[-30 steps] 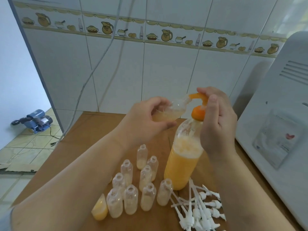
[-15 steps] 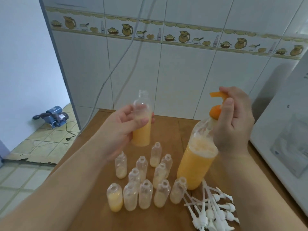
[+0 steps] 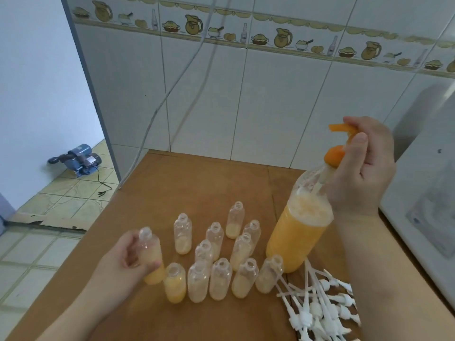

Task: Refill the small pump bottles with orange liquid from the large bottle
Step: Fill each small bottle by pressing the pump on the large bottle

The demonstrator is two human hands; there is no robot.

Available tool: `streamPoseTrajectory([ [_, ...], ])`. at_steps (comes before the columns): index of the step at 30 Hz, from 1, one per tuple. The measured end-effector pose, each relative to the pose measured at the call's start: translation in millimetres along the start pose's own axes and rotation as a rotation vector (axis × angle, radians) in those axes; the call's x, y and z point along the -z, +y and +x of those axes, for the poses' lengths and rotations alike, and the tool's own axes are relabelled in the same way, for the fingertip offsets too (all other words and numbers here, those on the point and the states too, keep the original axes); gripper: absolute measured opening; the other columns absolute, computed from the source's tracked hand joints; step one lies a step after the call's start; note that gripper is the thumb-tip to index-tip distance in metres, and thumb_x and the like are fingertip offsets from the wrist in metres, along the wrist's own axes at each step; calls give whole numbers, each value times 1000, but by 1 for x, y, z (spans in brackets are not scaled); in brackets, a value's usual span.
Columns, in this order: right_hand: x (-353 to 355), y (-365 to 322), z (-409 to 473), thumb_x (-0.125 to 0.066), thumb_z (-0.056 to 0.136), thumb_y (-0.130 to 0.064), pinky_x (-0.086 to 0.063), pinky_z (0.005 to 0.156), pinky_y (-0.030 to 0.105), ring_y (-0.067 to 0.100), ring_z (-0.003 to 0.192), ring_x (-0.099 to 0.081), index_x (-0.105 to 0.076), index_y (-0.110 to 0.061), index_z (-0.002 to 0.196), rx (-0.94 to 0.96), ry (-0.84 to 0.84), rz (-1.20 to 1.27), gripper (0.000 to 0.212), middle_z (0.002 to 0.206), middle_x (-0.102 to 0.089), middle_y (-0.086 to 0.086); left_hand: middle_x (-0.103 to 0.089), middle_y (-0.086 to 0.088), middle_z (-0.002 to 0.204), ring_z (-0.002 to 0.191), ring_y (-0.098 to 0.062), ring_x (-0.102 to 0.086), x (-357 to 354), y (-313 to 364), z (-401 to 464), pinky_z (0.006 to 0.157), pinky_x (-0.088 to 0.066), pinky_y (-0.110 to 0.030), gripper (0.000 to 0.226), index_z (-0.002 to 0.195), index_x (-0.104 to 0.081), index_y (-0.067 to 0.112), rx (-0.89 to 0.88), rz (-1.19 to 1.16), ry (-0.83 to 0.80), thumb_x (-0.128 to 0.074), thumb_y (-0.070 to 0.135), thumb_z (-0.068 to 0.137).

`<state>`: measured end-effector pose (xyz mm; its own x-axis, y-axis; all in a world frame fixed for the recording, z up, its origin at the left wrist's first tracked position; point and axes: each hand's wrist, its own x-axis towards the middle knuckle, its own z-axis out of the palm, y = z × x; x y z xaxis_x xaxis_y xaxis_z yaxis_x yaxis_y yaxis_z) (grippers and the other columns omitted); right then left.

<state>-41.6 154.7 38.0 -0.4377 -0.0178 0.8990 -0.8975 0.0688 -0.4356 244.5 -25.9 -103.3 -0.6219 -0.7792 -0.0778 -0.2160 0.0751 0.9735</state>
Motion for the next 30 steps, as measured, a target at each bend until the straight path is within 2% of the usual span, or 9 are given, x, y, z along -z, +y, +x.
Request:
streamPoseTrajectory([
  [3, 0, 0, -1, -33, 97, -11, -43, 89, 24, 19, 102, -54, -62, 2, 108, 2, 8, -23, 34, 105, -59, 9, -72, -2, 98, 94, -16, -66, -6, -17, 2, 72, -50, -10, 44, 100, -64, 13, 12, 26, -38, -75, -14, 67],
  [8, 0, -1, -1, -34, 96, -10, -43, 88, 24, 19, 100, -54, -61, 3, 108, 6, 12, -34, 32, 103, -60, 15, -73, 6, 97, 98, -15, -66, -12, -34, 10, 77, -50, -12, 52, 99, -66, 17, 25, 49, -69, -72, -20, 64],
  [13, 1, -2, -1, -33, 96, -13, -42, 88, 21, 15, 101, -53, -61, 2, 108, 8, 9, -38, 34, 104, -56, 4, -72, 15, 96, 94, 1, -65, -21, -37, 14, 76, -47, -6, 59, 107, -62, 33, 2, 100, -89, -68, -14, 72],
  [15, 0, -3, -1, -33, 96, -13, -42, 89, 22, 16, 101, -54, -61, 1, 108, 6, 10, -36, 34, 104, -55, 2, -66, 20, 109, 102, 8, -61, -17, -42, 16, 84, -47, -11, 72, 120, -52, 41, 44, 98, -187, -63, -15, 76],
  [17, -1, -4, -1, -34, 96, -14, -43, 88, 21, 15, 101, -54, -61, 0, 108, -1, 7, -31, 33, 105, -54, 1, -57, 22, 122, 114, 2, -56, -10, -47, 18, 95, -44, -24, 77, 127, -43, 44, 72, 54, -210, -53, -18, 82],
  [20, 0, -5, 0, -34, 96, -14, -40, 89, 16, 10, 102, -52, -61, 0, 109, -3, -5, -51, 33, 105, -54, -1, -61, 12, 119, 101, -3, -57, 0, -36, 27, 81, -43, -25, 55, 127, -47, 27, 81, -145, -15, -41, -14, 92],
  [22, 1, -5, 0, -34, 96, -14, -39, 90, 15, 9, 103, -51, -61, -1, 111, -4, -19, -58, 33, 106, -53, -1, -62, 8, 116, 99, -5, -57, 4, -24, 40, 76, -41, -20, 38, 119, -52, 22, 38, -77, 32, -47, -5, 93],
  [26, 4, -5, 1, -33, 97, -17, -42, 92, 21, 12, 106, -52, -60, -3, 113, -18, -66, -46, 34, 109, -53, -4, -57, 9, 122, 119, -9, -50, 4, -9, 75, 97, -36, -23, 43, 118, -54, 27, -18, 292, -236, -67, 5, 84],
  [30, 9, -6, 2, -32, 98, -19, -39, 93, 17, 8, 108, -49, -58, -5, 116, -20, -115, -69, 35, 111, -51, -6, -57, 14, 121, 118, -5, -50, -8, -3, 95, 99, -40, -24, 59, 125, -52, 26, 101, 362, -461, -76, 6, 75],
])
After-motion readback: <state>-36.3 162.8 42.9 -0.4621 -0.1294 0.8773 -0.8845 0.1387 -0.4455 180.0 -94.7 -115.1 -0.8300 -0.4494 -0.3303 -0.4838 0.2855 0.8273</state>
